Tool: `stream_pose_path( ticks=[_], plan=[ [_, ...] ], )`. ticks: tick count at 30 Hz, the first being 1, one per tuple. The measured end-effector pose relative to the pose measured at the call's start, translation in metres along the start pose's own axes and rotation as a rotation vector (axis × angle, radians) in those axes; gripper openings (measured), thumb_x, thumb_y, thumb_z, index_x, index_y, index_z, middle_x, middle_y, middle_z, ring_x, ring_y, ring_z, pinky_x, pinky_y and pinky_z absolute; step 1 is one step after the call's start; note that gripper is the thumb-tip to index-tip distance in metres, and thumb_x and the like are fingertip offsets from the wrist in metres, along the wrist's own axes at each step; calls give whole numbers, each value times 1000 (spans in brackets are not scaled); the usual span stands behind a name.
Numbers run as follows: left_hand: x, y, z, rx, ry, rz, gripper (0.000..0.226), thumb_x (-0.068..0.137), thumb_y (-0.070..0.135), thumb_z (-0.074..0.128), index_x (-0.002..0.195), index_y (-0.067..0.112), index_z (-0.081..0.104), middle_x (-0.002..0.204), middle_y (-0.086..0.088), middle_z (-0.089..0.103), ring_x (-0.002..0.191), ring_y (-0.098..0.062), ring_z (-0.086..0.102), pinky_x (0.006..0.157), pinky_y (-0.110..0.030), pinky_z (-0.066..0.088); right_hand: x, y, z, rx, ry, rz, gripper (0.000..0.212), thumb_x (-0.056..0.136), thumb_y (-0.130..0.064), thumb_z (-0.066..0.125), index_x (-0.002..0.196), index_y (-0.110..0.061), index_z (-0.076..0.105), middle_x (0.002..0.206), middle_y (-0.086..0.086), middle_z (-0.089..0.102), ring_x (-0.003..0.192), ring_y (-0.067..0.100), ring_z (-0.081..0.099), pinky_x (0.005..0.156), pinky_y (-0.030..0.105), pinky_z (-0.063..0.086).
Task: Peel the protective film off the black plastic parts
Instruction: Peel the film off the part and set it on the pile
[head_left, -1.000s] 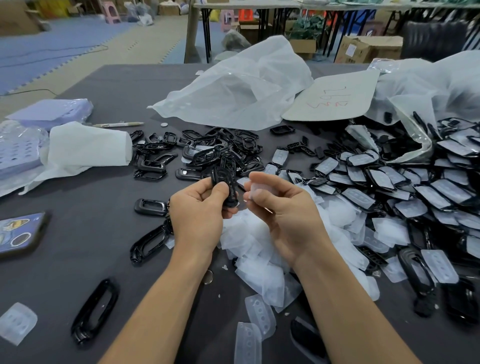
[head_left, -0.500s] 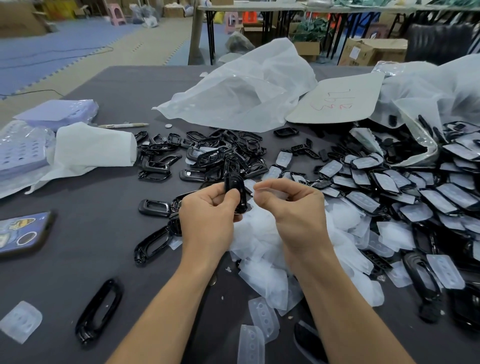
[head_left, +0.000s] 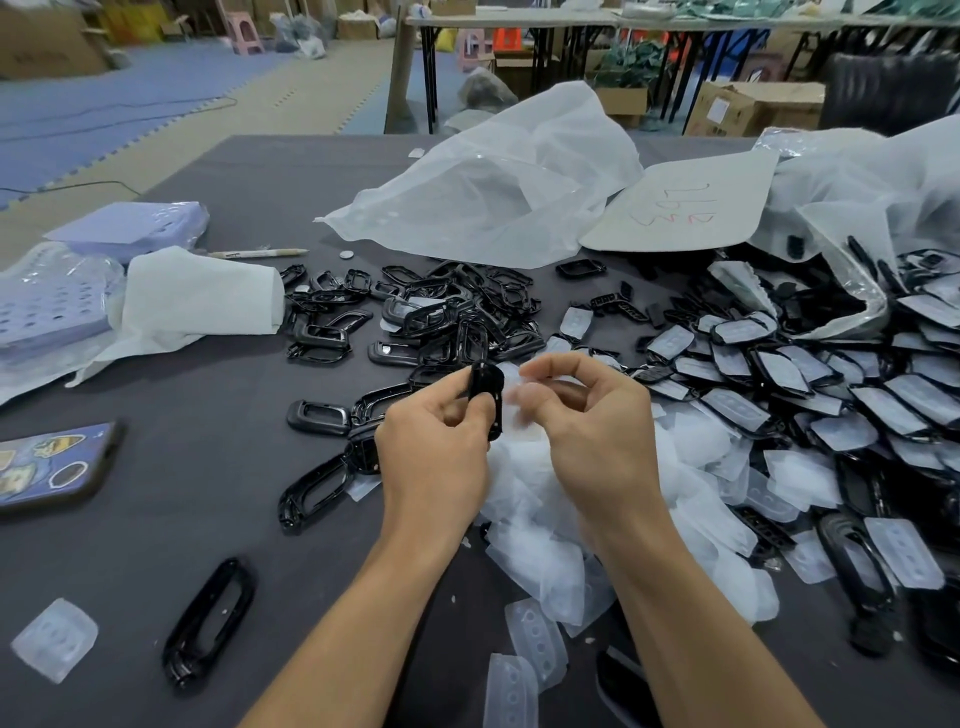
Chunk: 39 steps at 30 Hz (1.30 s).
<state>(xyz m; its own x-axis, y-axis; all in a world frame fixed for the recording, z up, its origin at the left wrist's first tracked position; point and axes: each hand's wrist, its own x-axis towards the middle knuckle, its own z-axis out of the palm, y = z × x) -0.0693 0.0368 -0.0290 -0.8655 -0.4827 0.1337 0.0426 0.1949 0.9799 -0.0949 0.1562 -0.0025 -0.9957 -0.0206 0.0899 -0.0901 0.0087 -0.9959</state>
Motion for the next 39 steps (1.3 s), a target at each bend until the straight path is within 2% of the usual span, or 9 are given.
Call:
stream_pose_path(
  ticks=[5, 8, 10, 14, 19, 23, 28, 34, 39],
  plan=[
    [2, -4, 1, -105, -43, -84, 21, 97, 16, 70, 116, 21, 79, 85, 3, 81, 83, -13, 78, 76, -41, 66, -1, 3, 4, 36, -13, 3, 14, 79, -7, 81, 76, -19, 77, 72, 0, 75, 68, 16, 68, 75, 38, 58],
    [0, -2, 2, -171, -89, -52, 19, 100, 16, 69, 104, 28, 82, 83, -2, 81, 87, -26, 78, 76, -39, 66, -1, 7, 5, 0, 47, -9, 14, 74, -15, 87, 74, -27, 80, 74, -3, 75, 76, 23, 64, 75, 36, 54],
    [-3, 3, 3, -223, -147, -29, 18, 101, 20, 69, 100, 31, 83, 84, -4, 81, 86, -22, 79, 72, -29, 63, -1, 8, 4, 1, 84, -12, 14, 74, -18, 88, 74, -30, 80, 74, 2, 74, 71, 17, 57, 68, 32, 49],
    [-4, 6, 5, -336, -251, -83, 20, 103, 18, 65, 101, 26, 83, 92, -11, 81, 96, -24, 78, 82, -38, 65, -2, 7, 4, 7, 115, -6, 10, 74, -22, 88, 76, -28, 81, 72, 3, 75, 75, 33, 65, 71, 42, 56],
    [-3, 6, 4, -443, -362, -97, 21, 93, 0, 63, 103, 7, 80, 103, -16, 79, 104, -31, 76, 85, -35, 62, -2, 7, 4, -5, 146, -37, 15, 77, -15, 88, 74, -28, 80, 68, -5, 75, 62, 7, 67, 62, 20, 53],
    [-3, 7, 1, -527, -406, -146, 39, 82, -10, 55, 103, 9, 81, 103, -19, 79, 101, -34, 77, 83, -34, 62, -2, 7, 4, -36, 173, -86, 17, 78, -12, 87, 72, -26, 79, 66, -7, 74, 59, 7, 66, 58, 18, 52],
    [-5, 11, 3, -563, -360, -164, 32, 81, -3, 54, 93, 6, 81, 84, -14, 79, 78, -22, 78, 67, -27, 61, -4, 7, 7, -84, 192, -82, 17, 81, -12, 84, 71, -24, 77, 65, -7, 74, 59, 13, 71, 59, 24, 57],
    [-6, 13, 4, -499, -311, -141, 30, 90, -6, 57, 91, 10, 83, 87, -14, 80, 82, -23, 79, 68, -28, 62, -7, 7, 9, -130, 207, -87, 16, 83, -15, 81, 73, -25, 75, 66, -8, 73, 64, 16, 72, 67, 41, 63],
    [-7, 16, 4, -494, -302, -150, 30, 95, -7, 57, 96, 9, 83, 91, -15, 80, 85, -24, 80, 67, -26, 62, -7, 7, 10, -171, 202, -131, 18, 87, -14, 79, 75, -26, 72, 69, -9, 72, 64, 13, 69, 68, 42, 61]
  ],
)
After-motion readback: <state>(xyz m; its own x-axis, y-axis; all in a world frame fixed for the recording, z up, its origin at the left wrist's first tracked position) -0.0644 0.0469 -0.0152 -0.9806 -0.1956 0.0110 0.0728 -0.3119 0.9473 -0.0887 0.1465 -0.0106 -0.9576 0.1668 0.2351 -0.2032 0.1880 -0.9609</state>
